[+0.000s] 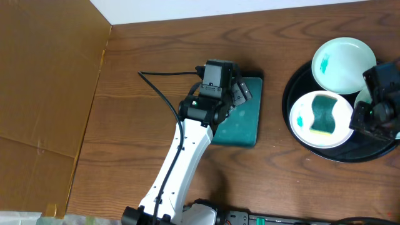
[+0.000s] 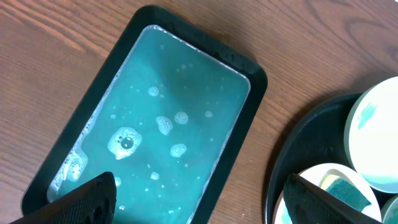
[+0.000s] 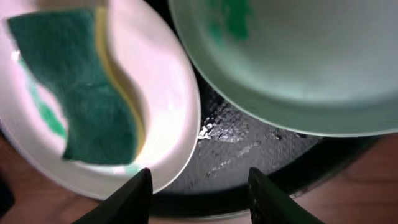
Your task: Clean dirty plates on tray and stack at the side
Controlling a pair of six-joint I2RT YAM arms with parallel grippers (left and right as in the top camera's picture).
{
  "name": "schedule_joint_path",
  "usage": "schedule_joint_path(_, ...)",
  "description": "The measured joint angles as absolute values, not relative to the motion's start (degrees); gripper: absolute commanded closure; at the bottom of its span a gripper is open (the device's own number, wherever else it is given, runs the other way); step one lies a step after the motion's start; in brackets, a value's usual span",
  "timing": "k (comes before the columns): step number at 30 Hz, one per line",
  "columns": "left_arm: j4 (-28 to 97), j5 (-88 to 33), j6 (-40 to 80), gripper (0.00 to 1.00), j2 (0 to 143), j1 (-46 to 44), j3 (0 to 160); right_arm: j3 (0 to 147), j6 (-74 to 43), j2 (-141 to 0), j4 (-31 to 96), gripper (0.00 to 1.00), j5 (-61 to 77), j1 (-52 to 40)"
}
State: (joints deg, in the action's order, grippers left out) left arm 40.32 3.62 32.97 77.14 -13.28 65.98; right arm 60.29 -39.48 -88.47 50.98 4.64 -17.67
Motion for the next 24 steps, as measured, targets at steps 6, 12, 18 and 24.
schedule_joint_path(6,40.3,3.6,33.0,0.14,77.1,-13.3,66.0,55.2,-41.8,-88.5,44.0,0.53,3.8,-17.7)
schedule_joint_path(12,40.3,3.6,32.9,0.14,77.1,-13.3,66.0,52.3,-43.7,-88.5,38.4,0.5,3.4,-17.7)
schedule_joint_path(18,40.5,3.6,33.0,0.14,77.1,-13.3,66.0,51.6,-45.6,-88.6,36.2,0.5,2.6,-17.7)
schedule_joint_path(24,40.9,3.6,33.0,0.14,77.1,-13.3,66.0,51.6,-46.3,-92.1,33.5,0.53,2.9,-17.7)
